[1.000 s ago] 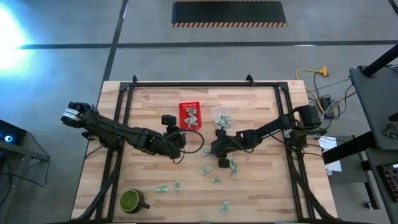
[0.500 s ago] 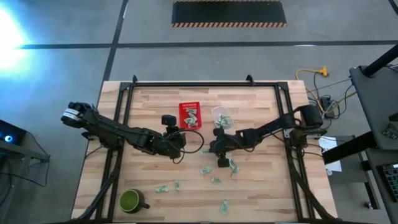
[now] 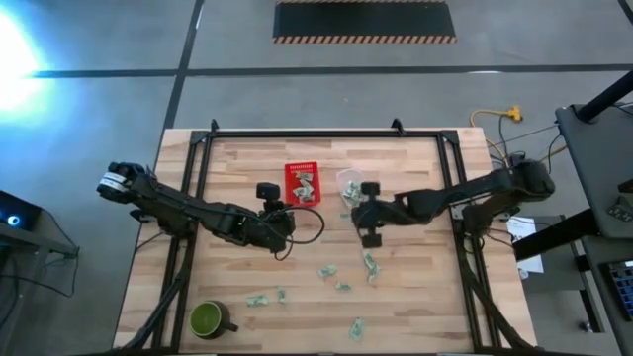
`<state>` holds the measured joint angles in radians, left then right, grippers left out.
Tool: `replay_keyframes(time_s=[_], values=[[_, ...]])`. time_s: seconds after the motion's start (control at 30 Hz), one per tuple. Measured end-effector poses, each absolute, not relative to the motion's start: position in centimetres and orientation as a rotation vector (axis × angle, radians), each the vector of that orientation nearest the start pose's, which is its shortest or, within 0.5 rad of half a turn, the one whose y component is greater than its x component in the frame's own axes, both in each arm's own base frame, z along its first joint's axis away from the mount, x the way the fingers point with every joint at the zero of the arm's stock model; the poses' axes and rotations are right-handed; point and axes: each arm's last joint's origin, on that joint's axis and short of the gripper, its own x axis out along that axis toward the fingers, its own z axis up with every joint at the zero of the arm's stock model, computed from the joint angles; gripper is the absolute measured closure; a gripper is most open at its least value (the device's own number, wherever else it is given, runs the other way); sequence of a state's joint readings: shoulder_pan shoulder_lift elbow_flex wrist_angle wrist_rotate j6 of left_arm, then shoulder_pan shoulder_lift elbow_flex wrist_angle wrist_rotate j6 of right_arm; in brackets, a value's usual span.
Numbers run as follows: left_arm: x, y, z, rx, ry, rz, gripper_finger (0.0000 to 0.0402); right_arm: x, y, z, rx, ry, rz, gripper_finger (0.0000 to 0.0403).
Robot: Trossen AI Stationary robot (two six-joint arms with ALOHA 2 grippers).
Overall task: Pick and place items into bin
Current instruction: Put the white stevia packet into the transparent bin
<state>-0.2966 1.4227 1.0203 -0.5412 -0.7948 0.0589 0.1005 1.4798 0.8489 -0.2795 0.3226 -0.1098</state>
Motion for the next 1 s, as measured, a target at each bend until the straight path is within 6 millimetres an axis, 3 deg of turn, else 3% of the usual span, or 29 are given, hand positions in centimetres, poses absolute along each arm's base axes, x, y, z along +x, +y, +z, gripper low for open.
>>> replay_keyframes(time_s=[0.13, 0.3, 0.6, 0.83, 1.0], values=[[27.6, -6.3, 25.3, 0.544, 0.821, 0.439, 0.0313, 27.6, 0.5, 21.1, -0.301, 0.870, -0.272, 0.0384], [27.6, -6.3, 25.3, 0.545, 0.821, 0.440, 0.0313, 27.0, -1.9, 21.4, -0.272, 0.871, -0.351, 0.0384], [27.6, -6.3, 25.3, 0.543, 0.821, 0.440, 0.0313, 27.5, -5.2, 18.8, -0.171, 0.955, -0.380, 0.0384], [27.6, -6.3, 25.3, 0.542, 0.821, 0.439, 0.0313, 28.1, -6.3, 16.5, -0.151, 1.035, -0.380, 0.0384], [27.6, -6.3, 25.3, 0.541, 0.821, 0.440, 0.0313, 28.1, -6.7, 16.3, -0.145, 1.041, -0.390, 0.0384]])
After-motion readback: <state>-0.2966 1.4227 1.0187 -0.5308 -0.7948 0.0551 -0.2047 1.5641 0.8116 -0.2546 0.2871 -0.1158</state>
